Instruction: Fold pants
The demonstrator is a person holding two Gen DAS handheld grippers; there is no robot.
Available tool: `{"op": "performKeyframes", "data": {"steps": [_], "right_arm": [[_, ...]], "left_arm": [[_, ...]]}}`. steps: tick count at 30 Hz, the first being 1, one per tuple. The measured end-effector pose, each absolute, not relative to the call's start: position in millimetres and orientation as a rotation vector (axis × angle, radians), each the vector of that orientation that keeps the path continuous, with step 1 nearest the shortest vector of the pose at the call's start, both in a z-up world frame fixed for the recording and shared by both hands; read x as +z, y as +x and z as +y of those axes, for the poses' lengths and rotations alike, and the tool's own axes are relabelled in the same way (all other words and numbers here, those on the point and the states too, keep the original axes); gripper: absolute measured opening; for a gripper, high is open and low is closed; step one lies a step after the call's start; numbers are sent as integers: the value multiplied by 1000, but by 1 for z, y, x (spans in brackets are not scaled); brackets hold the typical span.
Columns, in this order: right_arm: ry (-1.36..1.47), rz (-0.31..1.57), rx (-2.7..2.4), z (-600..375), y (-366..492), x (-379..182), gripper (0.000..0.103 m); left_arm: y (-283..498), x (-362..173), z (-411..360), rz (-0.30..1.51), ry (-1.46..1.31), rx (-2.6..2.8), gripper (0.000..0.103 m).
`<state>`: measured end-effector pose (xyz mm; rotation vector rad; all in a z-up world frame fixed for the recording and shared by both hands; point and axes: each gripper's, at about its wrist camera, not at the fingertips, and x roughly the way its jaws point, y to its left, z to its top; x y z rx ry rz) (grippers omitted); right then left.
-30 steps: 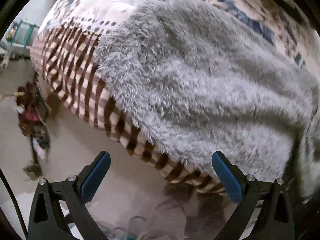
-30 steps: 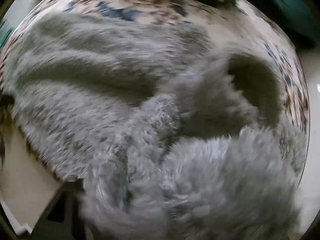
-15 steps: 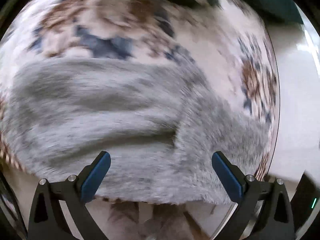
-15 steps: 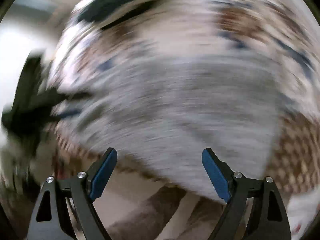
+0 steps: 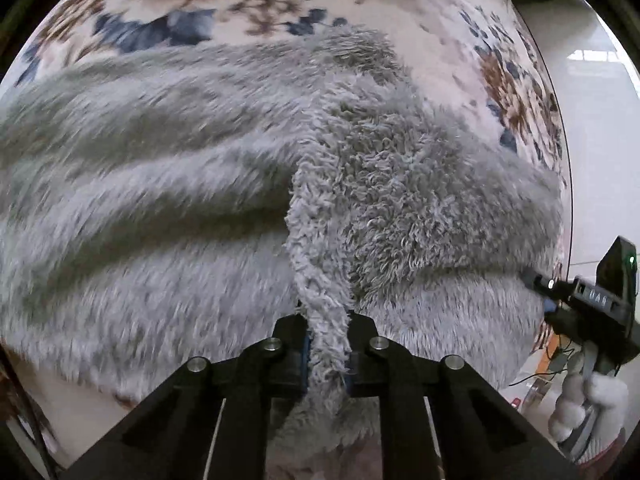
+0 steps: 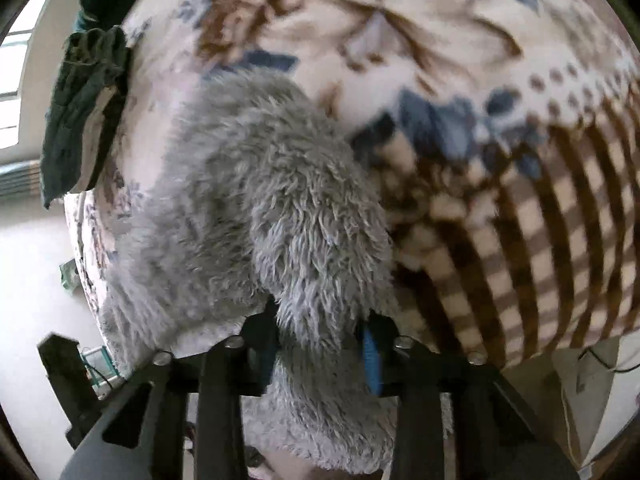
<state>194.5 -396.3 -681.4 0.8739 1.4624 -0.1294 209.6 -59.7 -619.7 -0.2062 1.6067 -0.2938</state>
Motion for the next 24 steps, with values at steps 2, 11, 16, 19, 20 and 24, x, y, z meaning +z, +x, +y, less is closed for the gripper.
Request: {"op": "performKeyframes", "data": {"steps": [2, 11, 16, 19, 20, 24], "right_arm": [[832, 1433, -126, -394, 202, -667, 30], [746, 1575, -85, -389, 210, -653, 59], [796, 1473, -74, -408, 222, -624, 64], [726, 1505, -90, -405, 250, -633, 64], [704, 1514, -94, -402, 257, -634, 61], [542, 1541, -130, -393, 278, -641, 59]], "left_arm": [[203, -621, -54, 1613, -216, -280, 9], [230, -612, -27, 1628, -361, -198, 36], [262, -598, -28, 1574, -349, -187, 52], [289, -623, -52, 1606, -306, -241, 52], [291, -628, -51, 1609, -313, -261, 45], [296, -646, -48, 1573, -290, -235, 8]]}}
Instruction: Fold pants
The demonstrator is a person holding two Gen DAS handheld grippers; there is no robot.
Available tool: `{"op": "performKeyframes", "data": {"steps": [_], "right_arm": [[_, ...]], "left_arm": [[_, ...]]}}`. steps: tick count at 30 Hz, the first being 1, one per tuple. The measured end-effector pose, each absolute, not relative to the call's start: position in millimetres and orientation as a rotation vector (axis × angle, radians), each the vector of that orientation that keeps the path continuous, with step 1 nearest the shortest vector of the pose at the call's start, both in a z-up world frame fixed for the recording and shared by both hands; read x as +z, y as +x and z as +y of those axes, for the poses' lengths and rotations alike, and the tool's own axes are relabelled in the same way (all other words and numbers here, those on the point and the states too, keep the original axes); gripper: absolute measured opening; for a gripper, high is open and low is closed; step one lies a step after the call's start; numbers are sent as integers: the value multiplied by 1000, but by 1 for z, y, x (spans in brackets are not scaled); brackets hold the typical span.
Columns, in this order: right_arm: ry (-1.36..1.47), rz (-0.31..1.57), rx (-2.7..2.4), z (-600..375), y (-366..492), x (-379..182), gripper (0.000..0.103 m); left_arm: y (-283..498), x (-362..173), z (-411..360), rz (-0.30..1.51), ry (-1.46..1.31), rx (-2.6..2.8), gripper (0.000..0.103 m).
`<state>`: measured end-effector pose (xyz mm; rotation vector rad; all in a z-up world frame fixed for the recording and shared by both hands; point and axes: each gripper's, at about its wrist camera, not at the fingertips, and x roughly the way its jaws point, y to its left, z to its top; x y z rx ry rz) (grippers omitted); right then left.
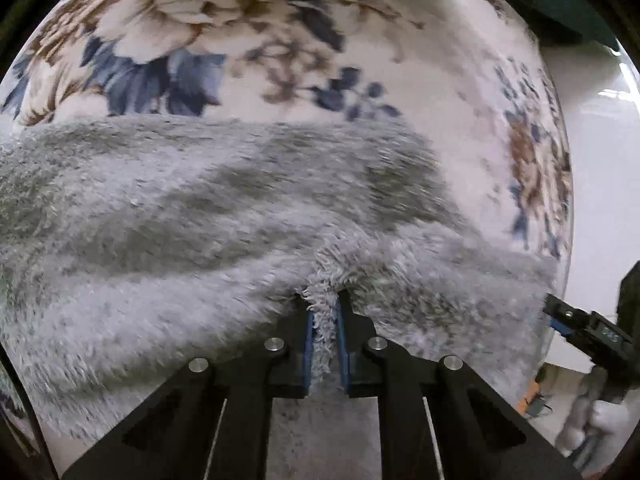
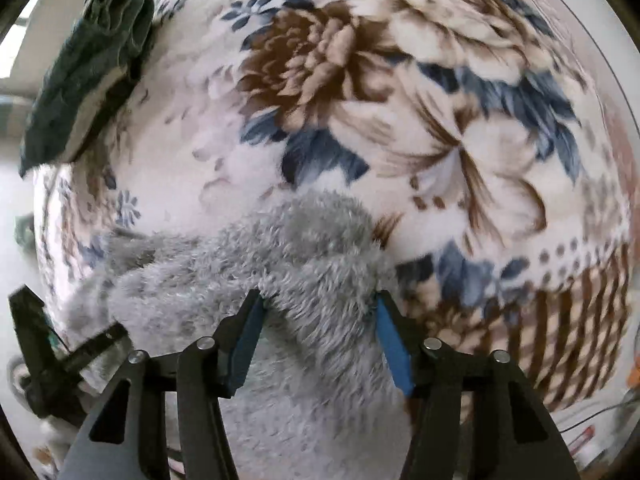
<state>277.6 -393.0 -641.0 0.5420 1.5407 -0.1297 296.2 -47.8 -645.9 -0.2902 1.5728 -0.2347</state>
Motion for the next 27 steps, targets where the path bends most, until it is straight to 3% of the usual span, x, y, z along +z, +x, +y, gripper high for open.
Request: {"op": "performKeyframes", "data": {"steps": [3, 7, 9, 11, 15, 19, 25, 27], "right_arm": [[553, 1539, -118, -390, 280, -640, 59], [565, 1525, -138, -384, 268, -624, 65], [534, 1500, -140, -374, 259, -611, 76], [473, 1481, -140, -351, 252, -596, 79], [375, 1506, -91, -295, 249, -588, 79], [293, 1573, -3, -234, 256, -596, 79], [243, 1617, 25, -179, 275, -611, 79], [229, 1625, 19, -166, 281, -617, 79]], "left_arm": [[291, -654, -21, 1600, -364, -181, 12], [258, -620, 6, 1538, -419, -135, 18], [236, -606, 19, 1488, -427, -111, 36], [207, -595, 42, 1444, -477, -51, 101], [173, -606, 103, 1391, -700, 108, 103], [144, -628, 184, 1228, -1010, 360, 102], [156, -665, 243, 1091, -1226, 362, 100], [165, -678, 250, 1077, -1270, 348, 94]]}}
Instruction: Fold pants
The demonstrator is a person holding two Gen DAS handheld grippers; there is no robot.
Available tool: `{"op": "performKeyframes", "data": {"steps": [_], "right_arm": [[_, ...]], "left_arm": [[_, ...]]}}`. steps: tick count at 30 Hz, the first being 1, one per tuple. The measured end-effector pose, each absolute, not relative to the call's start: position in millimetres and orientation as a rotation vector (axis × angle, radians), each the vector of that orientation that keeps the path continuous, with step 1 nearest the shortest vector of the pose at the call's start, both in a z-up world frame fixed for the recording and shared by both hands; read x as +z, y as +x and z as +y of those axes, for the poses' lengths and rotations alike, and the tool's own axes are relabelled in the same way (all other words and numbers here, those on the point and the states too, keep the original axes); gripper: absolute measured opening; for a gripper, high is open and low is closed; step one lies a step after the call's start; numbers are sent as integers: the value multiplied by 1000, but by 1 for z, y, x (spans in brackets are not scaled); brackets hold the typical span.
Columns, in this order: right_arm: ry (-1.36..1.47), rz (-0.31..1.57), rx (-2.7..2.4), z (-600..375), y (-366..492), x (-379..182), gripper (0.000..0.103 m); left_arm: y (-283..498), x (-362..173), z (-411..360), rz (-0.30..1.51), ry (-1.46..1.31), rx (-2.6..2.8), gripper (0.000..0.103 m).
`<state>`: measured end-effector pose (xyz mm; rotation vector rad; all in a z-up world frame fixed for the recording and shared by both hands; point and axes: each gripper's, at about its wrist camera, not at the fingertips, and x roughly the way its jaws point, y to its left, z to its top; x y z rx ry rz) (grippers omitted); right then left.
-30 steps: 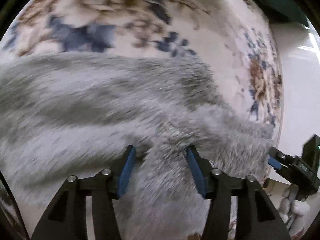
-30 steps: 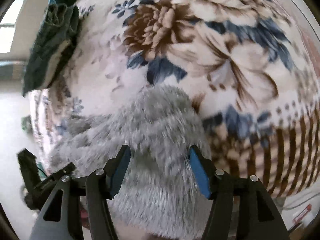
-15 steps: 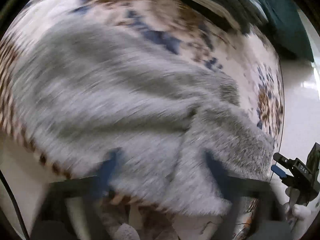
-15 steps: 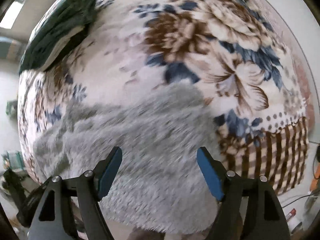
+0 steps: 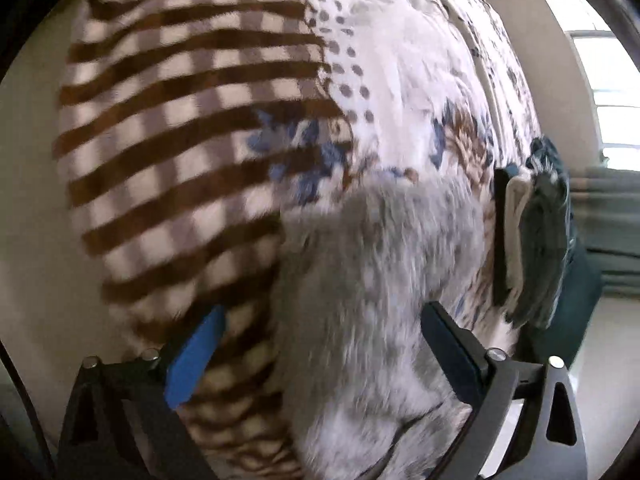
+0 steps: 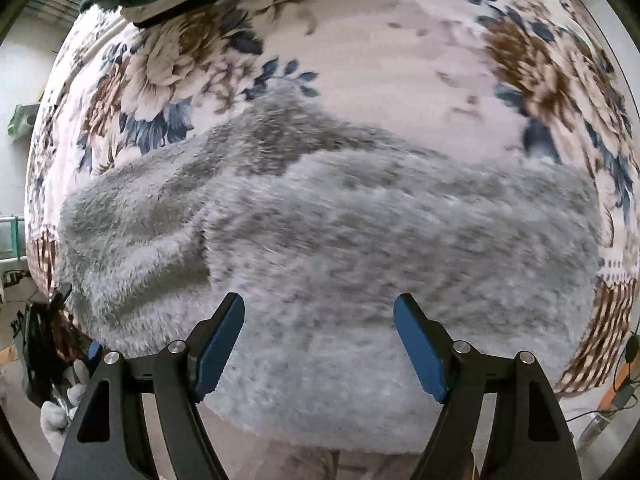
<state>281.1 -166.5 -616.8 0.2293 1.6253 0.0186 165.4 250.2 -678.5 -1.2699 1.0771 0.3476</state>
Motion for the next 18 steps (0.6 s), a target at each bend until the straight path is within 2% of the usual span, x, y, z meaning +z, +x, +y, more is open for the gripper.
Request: {"op": "performKeyframes", "data": {"steps": [4, 6, 7, 8, 9, 10, 11, 18], "right_arm": [[184, 1646, -12, -148, 291, -631, 79], [184, 1649, -30, -143, 294, -634, 79], [180, 1650, -37, -142, 295, -635, 79], [180, 1651, -42, -141, 296, -636, 79], [181, 1651, -46, -141, 297, -637, 79], [187, 1650, -50, -142, 297, -637, 79], [188, 1648, -52, -143, 297, -637, 79], [129, 1647, -71, -156, 290, -625, 79]], "left_arm": [[178, -699, 261, 1070, -1326, 338, 88], [183, -705, 261, 1069, -1330, 335, 70], [186, -703, 260, 1059, -1309, 327, 51], [186, -698, 259, 1058, -1274, 325, 38], [186, -690, 257, 1056, -1230, 325, 34], [184, -685, 255, 1046, -1185, 322, 22], [184, -678, 252, 1037, -1149, 310, 19], [187, -616, 227, 980, -922, 319, 17]]}}
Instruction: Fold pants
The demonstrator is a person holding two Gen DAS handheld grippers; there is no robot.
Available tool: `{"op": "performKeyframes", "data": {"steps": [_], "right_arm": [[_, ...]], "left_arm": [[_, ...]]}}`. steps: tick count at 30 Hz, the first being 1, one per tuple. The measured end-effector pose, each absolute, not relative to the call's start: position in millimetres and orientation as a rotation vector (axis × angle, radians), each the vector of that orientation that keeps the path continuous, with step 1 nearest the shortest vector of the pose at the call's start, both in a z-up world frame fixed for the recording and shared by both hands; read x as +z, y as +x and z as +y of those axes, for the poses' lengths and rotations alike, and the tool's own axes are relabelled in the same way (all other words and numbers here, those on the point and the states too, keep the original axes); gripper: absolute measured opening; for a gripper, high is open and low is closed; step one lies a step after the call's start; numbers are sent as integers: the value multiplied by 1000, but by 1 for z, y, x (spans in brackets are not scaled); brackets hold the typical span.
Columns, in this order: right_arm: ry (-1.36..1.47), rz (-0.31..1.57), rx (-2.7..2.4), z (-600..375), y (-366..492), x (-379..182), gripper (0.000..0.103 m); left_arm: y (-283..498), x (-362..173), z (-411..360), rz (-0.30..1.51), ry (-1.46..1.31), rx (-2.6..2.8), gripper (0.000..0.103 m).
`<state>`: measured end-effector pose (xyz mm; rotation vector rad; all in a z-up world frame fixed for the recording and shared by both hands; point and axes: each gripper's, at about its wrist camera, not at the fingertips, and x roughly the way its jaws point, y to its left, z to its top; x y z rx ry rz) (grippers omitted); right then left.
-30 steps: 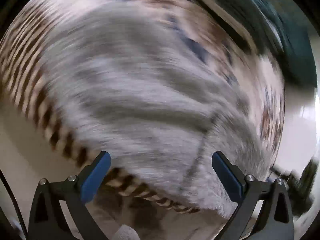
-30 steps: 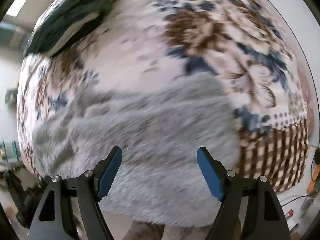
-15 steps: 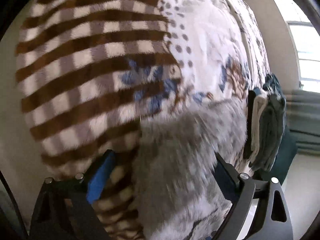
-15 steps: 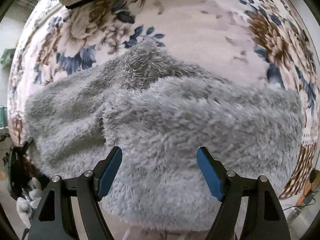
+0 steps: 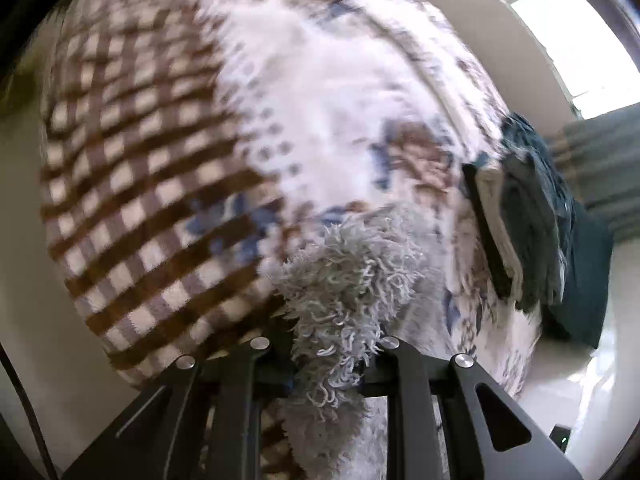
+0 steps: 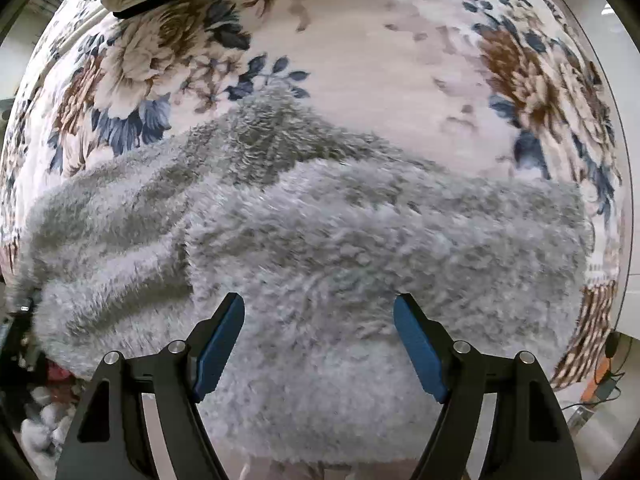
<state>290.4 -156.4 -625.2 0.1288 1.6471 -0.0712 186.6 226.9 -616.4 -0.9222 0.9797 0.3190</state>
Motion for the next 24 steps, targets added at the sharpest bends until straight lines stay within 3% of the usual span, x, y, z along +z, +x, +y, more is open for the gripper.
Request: {"op": "performKeyframes", "data": {"steps": [7, 13, 18, 24], "right_arm": [[83, 1615, -57, -191, 274, -602, 79], [114, 1595, -94, -250, 252, -582, 79], [76, 1586, -176, -311, 239, -574, 79], [59, 1632, -300, -399, 219, -592, 79]], "left_arm": [[188, -520, 145, 913, -640, 200, 17], [194, -475, 46, 905, -433, 42, 16], [190, -470, -56, 969, -278, -107, 16], [181, -514, -166, 1101, -150, -233, 16]]}}
